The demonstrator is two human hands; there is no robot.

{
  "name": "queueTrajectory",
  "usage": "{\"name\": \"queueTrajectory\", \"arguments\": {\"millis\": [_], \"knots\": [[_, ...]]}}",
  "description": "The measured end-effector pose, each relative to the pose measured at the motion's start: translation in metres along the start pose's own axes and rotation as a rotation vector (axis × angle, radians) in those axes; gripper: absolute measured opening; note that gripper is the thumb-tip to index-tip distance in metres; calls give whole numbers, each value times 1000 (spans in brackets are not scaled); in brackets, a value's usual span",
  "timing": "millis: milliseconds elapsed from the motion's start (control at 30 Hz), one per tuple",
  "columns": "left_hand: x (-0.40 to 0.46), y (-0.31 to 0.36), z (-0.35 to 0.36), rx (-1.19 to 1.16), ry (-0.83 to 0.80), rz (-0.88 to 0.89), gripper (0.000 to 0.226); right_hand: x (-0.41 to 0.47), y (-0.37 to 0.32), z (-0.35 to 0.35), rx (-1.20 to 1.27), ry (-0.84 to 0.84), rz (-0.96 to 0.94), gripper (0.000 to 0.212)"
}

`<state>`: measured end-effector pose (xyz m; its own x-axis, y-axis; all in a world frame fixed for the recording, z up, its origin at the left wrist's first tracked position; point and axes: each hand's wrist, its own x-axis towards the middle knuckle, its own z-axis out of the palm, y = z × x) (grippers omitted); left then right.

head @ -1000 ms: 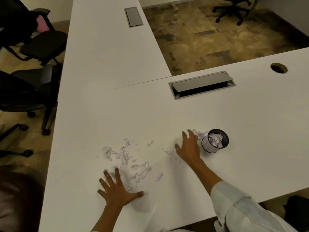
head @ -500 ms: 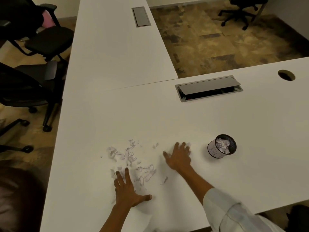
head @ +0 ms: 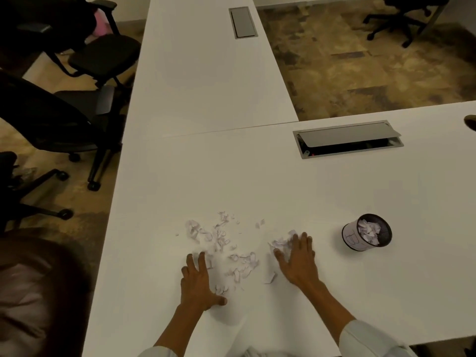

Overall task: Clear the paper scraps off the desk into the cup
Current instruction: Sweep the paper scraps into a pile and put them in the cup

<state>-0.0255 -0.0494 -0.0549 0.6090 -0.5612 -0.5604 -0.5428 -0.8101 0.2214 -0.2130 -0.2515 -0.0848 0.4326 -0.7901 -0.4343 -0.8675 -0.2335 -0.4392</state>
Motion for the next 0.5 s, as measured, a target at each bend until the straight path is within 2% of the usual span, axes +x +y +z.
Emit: {"name": "queueTrajectory", "arguments": {"millis": [100,167,300,400,500], "knots": [[-5,2,14,-184,68,68,118,-22,-26,38,-12,-56,-129,90],[-9,3,21,-291,87,132,110,-34,-42,56,-55,-115,-247,91],[-8,-7,14,-409,127,223,113,-36,-57,64,51,-146,-450,88],[3,-27,-7,-328,197,189,119,-15,-67,47,142,-82,-441,89],[21,-44,-35,-230,201,127,140,19,-88,26,24,-100,-446,93]]}}
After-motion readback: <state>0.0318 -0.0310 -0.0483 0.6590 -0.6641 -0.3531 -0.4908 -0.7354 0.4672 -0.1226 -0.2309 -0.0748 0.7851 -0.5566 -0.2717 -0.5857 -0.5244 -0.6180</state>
